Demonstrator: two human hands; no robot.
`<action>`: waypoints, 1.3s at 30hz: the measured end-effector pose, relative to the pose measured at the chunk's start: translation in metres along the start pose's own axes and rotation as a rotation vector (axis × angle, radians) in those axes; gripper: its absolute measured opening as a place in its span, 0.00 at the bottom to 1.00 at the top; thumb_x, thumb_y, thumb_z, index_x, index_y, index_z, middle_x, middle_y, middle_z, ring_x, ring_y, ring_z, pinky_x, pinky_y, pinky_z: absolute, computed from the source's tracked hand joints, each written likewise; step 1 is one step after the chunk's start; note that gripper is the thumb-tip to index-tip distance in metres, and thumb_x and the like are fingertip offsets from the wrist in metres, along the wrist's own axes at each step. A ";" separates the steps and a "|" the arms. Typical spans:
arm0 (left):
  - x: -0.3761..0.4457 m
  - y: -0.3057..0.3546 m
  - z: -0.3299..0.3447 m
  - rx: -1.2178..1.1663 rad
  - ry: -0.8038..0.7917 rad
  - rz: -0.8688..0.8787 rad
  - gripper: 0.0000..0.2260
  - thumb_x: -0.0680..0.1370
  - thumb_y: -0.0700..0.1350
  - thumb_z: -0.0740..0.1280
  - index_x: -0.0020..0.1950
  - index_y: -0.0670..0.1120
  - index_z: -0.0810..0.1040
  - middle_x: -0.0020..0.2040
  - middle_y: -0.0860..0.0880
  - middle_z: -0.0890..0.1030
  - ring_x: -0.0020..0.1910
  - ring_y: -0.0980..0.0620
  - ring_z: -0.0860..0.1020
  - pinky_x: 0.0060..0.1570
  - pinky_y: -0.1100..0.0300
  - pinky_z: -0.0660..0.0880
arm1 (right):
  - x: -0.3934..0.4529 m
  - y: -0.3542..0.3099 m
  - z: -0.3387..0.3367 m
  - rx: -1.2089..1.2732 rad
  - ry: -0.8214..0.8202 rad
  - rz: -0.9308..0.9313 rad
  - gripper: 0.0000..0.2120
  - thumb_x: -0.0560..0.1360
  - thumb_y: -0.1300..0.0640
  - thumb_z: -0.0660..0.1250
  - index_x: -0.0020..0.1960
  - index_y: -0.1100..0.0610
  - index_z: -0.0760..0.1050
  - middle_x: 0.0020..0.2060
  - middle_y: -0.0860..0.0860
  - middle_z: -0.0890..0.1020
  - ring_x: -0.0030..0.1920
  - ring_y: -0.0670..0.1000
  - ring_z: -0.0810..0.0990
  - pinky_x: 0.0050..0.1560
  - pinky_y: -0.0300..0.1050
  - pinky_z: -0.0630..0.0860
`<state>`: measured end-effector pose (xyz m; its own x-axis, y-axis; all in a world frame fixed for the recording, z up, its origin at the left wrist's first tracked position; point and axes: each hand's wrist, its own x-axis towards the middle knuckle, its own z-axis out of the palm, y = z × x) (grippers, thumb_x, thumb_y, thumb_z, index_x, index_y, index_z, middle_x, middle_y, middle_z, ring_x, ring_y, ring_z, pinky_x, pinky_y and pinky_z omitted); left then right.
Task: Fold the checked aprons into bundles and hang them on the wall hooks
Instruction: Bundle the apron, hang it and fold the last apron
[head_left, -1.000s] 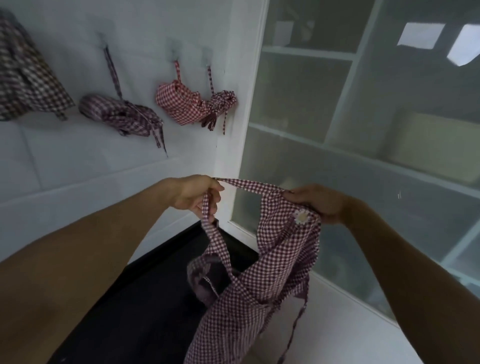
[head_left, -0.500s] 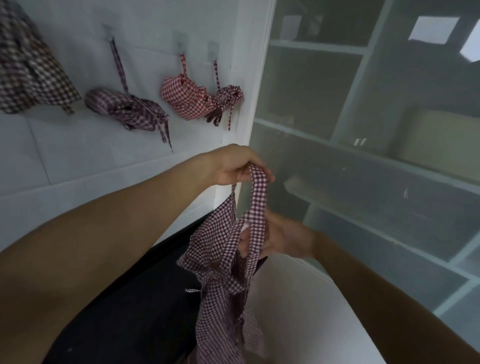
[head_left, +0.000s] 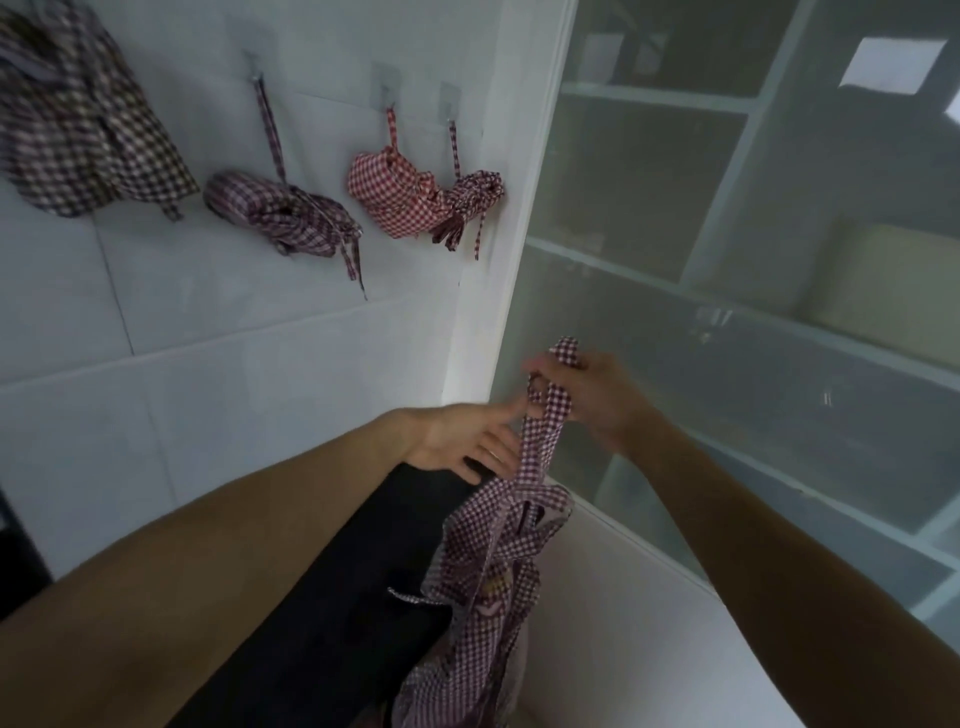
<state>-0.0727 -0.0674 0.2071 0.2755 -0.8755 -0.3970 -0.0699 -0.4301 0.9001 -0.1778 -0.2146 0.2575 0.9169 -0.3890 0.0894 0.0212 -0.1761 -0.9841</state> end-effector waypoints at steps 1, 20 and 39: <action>0.004 -0.007 0.008 0.038 0.031 0.051 0.32 0.74 0.68 0.63 0.69 0.46 0.74 0.63 0.47 0.80 0.64 0.49 0.77 0.70 0.46 0.68 | 0.001 -0.005 0.000 0.060 -0.025 0.014 0.08 0.78 0.61 0.69 0.49 0.68 0.80 0.36 0.56 0.81 0.37 0.55 0.80 0.43 0.50 0.82; -0.020 -0.039 -0.064 0.322 0.950 0.008 0.08 0.79 0.38 0.62 0.41 0.44 0.70 0.37 0.46 0.74 0.34 0.53 0.72 0.30 0.60 0.70 | -0.001 -0.021 -0.055 -1.004 0.254 -0.098 0.12 0.68 0.57 0.80 0.42 0.61 0.79 0.34 0.53 0.79 0.35 0.48 0.77 0.35 0.41 0.71; -0.036 -0.021 -0.079 -0.258 0.463 0.094 0.17 0.81 0.53 0.65 0.40 0.41 0.77 0.26 0.47 0.71 0.22 0.52 0.69 0.23 0.62 0.69 | 0.005 -0.025 -0.098 0.404 -0.034 0.290 0.13 0.75 0.61 0.61 0.32 0.58 0.74 0.23 0.51 0.73 0.23 0.47 0.74 0.37 0.48 0.84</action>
<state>-0.0056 -0.0094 0.2166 0.6772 -0.6942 -0.2440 0.1070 -0.2352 0.9660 -0.2131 -0.3010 0.2979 0.9200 -0.3395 -0.1957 -0.0903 0.3022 -0.9490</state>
